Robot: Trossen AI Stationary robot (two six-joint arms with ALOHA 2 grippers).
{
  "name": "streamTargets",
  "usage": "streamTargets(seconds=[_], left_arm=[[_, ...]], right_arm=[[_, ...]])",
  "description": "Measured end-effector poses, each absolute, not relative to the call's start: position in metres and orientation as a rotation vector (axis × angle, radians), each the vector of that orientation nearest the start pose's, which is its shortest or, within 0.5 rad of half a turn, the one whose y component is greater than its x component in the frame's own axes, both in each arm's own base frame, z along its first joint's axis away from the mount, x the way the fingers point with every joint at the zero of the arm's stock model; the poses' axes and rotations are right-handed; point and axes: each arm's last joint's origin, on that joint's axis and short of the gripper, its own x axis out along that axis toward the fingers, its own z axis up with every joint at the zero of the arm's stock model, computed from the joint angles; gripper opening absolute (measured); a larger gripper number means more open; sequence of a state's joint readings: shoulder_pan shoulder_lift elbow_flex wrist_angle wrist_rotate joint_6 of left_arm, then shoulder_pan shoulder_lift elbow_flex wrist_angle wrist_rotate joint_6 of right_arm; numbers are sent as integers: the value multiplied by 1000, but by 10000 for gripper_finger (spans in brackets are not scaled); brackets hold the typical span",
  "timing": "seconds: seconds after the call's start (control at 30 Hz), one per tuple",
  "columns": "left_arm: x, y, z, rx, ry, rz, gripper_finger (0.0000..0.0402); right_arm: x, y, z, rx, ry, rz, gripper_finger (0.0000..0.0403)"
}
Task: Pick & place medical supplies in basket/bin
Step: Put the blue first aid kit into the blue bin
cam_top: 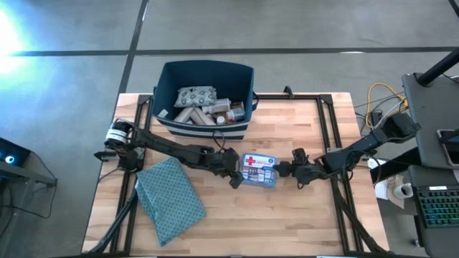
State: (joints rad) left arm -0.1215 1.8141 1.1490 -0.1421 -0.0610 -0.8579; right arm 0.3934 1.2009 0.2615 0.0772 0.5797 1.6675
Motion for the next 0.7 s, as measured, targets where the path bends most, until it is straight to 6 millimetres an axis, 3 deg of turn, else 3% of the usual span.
streamTargets(seconds=[0.27, 0.47, 0.7], left_arm=[[377, -52, 180, -799, 820, 244, 296], [373, -55, 174, -848, 835, 265, 296], [370, -62, 169, -888, 844, 253, 296]], right_arm=[[174, 32, 116, 1035, 412, -778, 308], [188, 17, 123, 1030, 430, -649, 306], [201, 4, 124, 1019, 476, -655, 303]])
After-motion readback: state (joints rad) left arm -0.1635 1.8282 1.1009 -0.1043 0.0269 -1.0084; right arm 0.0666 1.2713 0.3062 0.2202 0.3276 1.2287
